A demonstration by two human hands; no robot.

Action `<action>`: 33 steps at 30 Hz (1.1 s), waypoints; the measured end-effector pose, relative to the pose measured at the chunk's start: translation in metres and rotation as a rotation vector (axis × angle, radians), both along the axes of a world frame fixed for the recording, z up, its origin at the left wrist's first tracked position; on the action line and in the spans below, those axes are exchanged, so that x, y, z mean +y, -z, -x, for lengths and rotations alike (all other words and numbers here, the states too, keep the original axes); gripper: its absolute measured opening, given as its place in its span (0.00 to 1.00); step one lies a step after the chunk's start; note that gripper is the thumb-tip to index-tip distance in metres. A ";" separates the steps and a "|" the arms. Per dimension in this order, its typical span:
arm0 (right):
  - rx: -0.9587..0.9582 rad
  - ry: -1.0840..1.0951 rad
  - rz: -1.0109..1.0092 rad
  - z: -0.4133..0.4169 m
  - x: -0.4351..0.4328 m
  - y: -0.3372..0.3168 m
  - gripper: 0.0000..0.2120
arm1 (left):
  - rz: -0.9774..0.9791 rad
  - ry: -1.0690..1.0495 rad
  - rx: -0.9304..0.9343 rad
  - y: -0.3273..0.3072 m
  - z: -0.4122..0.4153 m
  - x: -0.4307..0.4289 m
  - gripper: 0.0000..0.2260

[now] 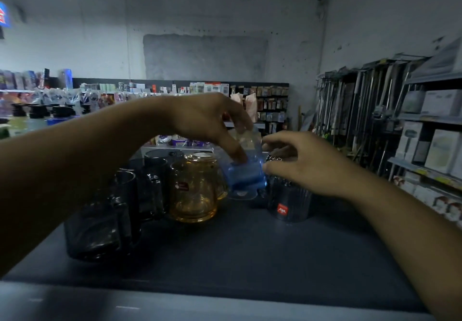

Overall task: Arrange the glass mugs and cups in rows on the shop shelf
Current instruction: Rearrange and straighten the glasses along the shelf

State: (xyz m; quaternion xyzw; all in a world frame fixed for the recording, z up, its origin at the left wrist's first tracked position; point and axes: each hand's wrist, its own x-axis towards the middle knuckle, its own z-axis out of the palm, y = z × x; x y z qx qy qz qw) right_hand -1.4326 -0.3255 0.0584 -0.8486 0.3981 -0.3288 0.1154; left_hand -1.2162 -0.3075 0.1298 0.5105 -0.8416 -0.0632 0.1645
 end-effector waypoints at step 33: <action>0.367 -0.032 0.061 -0.028 -0.009 -0.050 0.38 | 0.620 -0.462 -0.448 0.113 -0.002 0.073 0.22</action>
